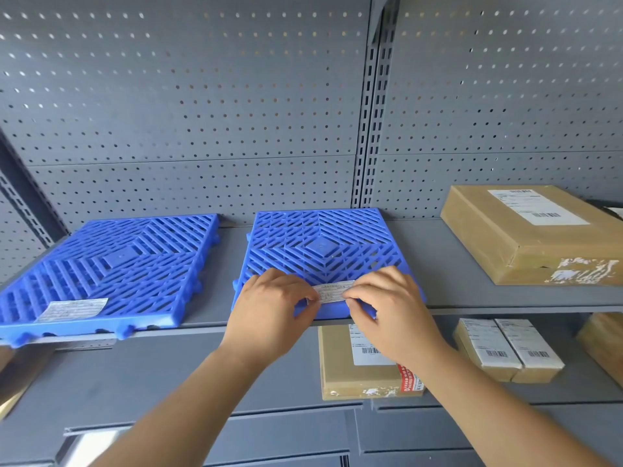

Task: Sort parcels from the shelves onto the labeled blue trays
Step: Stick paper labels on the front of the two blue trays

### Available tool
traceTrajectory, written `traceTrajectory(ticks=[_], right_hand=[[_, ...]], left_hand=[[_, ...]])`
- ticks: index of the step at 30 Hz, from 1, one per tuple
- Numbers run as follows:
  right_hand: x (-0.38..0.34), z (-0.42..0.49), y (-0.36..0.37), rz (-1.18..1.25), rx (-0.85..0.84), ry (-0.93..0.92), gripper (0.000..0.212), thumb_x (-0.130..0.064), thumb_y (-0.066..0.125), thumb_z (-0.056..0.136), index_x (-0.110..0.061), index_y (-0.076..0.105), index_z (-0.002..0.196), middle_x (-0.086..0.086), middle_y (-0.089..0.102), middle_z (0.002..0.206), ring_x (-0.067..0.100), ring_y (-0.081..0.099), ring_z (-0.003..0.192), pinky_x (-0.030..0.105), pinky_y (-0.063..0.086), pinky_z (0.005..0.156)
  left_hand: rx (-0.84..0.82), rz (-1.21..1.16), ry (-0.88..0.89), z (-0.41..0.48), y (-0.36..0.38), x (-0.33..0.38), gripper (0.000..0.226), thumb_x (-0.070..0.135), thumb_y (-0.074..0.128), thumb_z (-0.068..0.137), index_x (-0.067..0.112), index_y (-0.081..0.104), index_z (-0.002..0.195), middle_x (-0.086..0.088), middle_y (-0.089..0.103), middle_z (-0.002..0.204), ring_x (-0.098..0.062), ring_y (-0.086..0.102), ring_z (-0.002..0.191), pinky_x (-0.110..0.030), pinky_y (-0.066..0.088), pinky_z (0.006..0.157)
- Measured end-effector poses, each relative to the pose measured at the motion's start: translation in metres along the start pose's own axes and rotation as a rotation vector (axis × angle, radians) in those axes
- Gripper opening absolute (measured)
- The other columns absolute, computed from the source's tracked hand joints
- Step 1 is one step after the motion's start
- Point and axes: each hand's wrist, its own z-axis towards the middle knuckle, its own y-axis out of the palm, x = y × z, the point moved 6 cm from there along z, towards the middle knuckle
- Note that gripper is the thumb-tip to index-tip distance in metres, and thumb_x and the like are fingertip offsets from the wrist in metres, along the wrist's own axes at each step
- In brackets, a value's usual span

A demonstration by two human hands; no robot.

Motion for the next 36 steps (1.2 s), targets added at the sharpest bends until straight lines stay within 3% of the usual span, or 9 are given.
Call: traceTrajectory(ticks=[5, 14, 24, 30, 36], right_hand=[[0.001, -0.003, 0.0, 0.016, 0.01, 0.011, 0.018, -0.032, 0.062, 0.089, -0.027, 0.079, 0.09, -0.014, 0.069, 0.092, 0.019, 0.058, 0.088, 0.04, 0.048, 0.079], [-0.002, -0.007, 0.001, 0.003, 0.033, 0.0, 0.011, -0.024, 0.07, 0.087, -0.025, 0.079, 0.093, -0.013, 0.069, 0.094, 0.02, 0.059, 0.089, 0.04, 0.047, 0.079], [-0.008, -0.005, -0.011, -0.025, 0.035, 0.106, 0.021, -0.031, 0.061, 0.09, -0.023, 0.074, 0.103, -0.012, 0.066, 0.096, 0.017, 0.057, 0.091, 0.038, 0.048, 0.083], [-0.009, -0.007, -0.027, -0.037, 0.063, 0.19, 0.021, -0.028, 0.06, 0.09, -0.021, 0.071, 0.107, -0.009, 0.067, 0.101, 0.02, 0.058, 0.094, 0.04, 0.049, 0.086], [0.0, -0.03, -0.056, -0.075, 0.091, 0.304, 0.029, -0.034, 0.055, 0.09, -0.02, 0.067, 0.113, -0.008, 0.067, 0.109, 0.023, 0.057, 0.099, 0.042, 0.048, 0.087]], left_hand=[[-0.018, -0.109, -0.087, -0.001, 0.002, -0.01, 0.012, 0.036, 0.064, 0.086, 0.034, 0.076, 0.083, 0.024, 0.072, 0.088, -0.014, 0.06, 0.084, -0.04, 0.053, 0.08], [-0.022, -0.106, -0.119, -0.005, 0.0, -0.013, 0.006, 0.029, 0.074, 0.086, 0.034, 0.077, 0.085, 0.024, 0.072, 0.09, -0.013, 0.059, 0.087, -0.041, 0.053, 0.081], [0.036, -0.168, -0.167, -0.008, -0.011, -0.014, 0.008, 0.027, 0.074, 0.084, 0.032, 0.076, 0.09, 0.018, 0.072, 0.093, -0.013, 0.061, 0.087, -0.029, 0.046, 0.081], [0.068, -0.193, -0.134, 0.0, -0.017, 0.006, 0.028, 0.043, 0.055, 0.086, 0.029, 0.075, 0.099, 0.014, 0.071, 0.101, -0.019, 0.063, 0.093, -0.04, 0.052, 0.086], [0.017, -0.19, -0.061, 0.009, 0.001, 0.053, 0.027, 0.041, 0.059, 0.086, 0.026, 0.074, 0.103, 0.008, 0.071, 0.108, -0.025, 0.064, 0.098, -0.045, 0.053, 0.087]])
